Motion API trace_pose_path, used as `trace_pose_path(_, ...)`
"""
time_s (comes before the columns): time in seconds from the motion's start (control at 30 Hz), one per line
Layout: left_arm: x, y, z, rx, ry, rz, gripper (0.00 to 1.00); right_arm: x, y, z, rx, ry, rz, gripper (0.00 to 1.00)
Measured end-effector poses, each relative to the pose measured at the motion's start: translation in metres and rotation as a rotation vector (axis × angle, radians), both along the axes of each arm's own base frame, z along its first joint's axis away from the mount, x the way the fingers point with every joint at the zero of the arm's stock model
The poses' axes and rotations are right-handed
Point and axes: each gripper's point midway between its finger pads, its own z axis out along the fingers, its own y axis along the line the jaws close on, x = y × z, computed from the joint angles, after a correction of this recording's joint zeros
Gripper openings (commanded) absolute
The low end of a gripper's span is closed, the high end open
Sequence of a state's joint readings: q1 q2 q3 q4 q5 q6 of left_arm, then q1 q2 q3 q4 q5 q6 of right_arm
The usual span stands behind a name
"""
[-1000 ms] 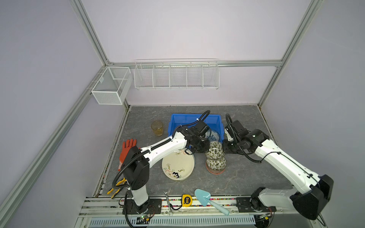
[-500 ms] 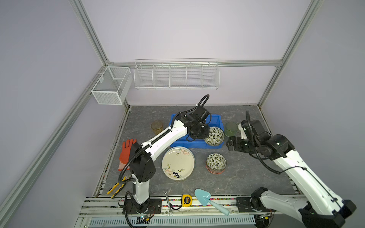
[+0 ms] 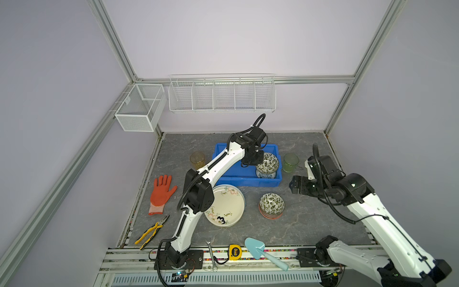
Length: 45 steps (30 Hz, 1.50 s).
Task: Place the mixed dishes into the plastic bin
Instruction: 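Carry the bowl over the bin with the left gripper while the right withdraws, then lower the leaf-pattern bowl into the bin and open the left gripper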
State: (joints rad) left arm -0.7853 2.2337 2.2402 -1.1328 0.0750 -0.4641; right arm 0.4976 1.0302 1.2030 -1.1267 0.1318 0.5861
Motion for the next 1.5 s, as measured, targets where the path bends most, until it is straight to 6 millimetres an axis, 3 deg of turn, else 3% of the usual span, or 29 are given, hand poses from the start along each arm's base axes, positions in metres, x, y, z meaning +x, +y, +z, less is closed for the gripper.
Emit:
trace_pose_path(0.33,0.003,-0.004,-0.041,0.052,0.054,-0.007,0.0,-0.003,-0.005,-0.016,-0.019,0.038,-0.011,0.93)
trace_pose_path(0.77,0.009,-0.013,-0.057,0.048,0.075,-0.014,0.01,-0.004,-0.006,-0.029,-0.017,0.067,-0.014,0.93)
trace_pose_path(1.03,0.01,-0.015,-0.064,0.052,0.083,-0.019,0.11,-0.003,-0.005,-0.03,-0.013,0.069,-0.014,0.93)
trace_pose_path(1.27,0.012,-0.014,-0.07,0.054,0.092,-0.018,0.13,0.0,-0.003,-0.035,-0.014,0.082,-0.008,0.93)
trace_pose_path(1.5,0.011,-0.017,-0.068,0.037,0.098,-0.022,0.28,0.002,-0.001,-0.038,-0.006,0.088,-0.007,0.93)
